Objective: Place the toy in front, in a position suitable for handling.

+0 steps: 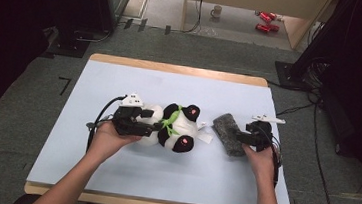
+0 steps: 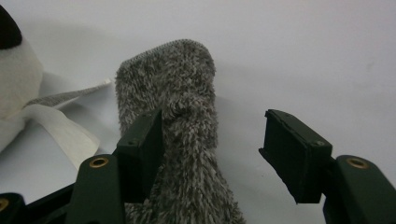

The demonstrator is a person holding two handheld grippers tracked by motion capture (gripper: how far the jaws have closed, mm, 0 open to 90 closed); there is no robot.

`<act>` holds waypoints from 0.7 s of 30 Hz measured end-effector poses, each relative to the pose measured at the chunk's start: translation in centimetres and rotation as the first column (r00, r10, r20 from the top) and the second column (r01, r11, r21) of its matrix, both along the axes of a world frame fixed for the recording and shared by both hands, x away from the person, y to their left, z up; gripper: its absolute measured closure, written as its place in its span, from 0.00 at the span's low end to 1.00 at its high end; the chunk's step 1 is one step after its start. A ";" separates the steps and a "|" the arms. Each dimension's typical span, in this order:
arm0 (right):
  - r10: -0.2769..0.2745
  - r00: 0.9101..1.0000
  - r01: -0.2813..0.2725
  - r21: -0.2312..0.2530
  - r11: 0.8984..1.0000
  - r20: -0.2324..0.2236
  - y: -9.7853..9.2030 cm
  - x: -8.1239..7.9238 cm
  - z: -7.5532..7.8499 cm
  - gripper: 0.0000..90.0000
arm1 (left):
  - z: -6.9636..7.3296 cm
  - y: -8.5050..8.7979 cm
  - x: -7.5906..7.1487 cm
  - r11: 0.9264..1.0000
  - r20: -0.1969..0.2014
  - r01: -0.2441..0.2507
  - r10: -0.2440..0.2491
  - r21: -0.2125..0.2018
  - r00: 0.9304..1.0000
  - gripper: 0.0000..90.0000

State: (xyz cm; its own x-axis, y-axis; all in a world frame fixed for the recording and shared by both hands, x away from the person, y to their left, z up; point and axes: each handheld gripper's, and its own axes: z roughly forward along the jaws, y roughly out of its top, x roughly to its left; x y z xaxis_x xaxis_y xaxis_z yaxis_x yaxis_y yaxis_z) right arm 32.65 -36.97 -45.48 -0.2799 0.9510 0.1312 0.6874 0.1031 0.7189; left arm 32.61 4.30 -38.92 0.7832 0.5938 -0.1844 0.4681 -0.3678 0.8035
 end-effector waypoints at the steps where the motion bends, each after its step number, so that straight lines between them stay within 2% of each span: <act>1: 0.005 1.000 -0.005 -0.004 1.000 -0.005 0.0 0.1 -0.1 0.42 | 0.0 0.3 0.1 1.000 0.003 -0.005 0.005 -0.001 1.000 0.42; 7: 0.033 0.999 -0.033 -0.016 0.999 -0.033 0.3 0.4 -0.8 0.44 | -0.3 1.9 0.9 1.000 0.001 -0.019 0.019 0.009 1.000 0.41; 12: 0.047 0.998 -0.048 -0.032 0.998 -0.036 0.7 0.6 -1.1 0.44 | -0.4 2.6 1.1 1.000 0.006 -0.022 0.022 0.006 1.000 0.41; 21: 0.062 0.996 -0.064 -0.046 0.997 -0.058 1.0 1.0 -1.6 0.47 | -1.0 4.9 1.8 0.999 0.018 -0.036 0.036 0.008 0.999 0.40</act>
State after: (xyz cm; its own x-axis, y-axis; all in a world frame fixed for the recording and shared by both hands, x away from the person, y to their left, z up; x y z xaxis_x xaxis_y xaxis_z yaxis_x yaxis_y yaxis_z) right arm 33.60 -35.94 -47.13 -0.3329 0.9373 0.1032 0.7181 0.1810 0.6720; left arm 34.38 9.16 -39.95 0.7642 0.6233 -0.1656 0.4668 -0.3575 0.8089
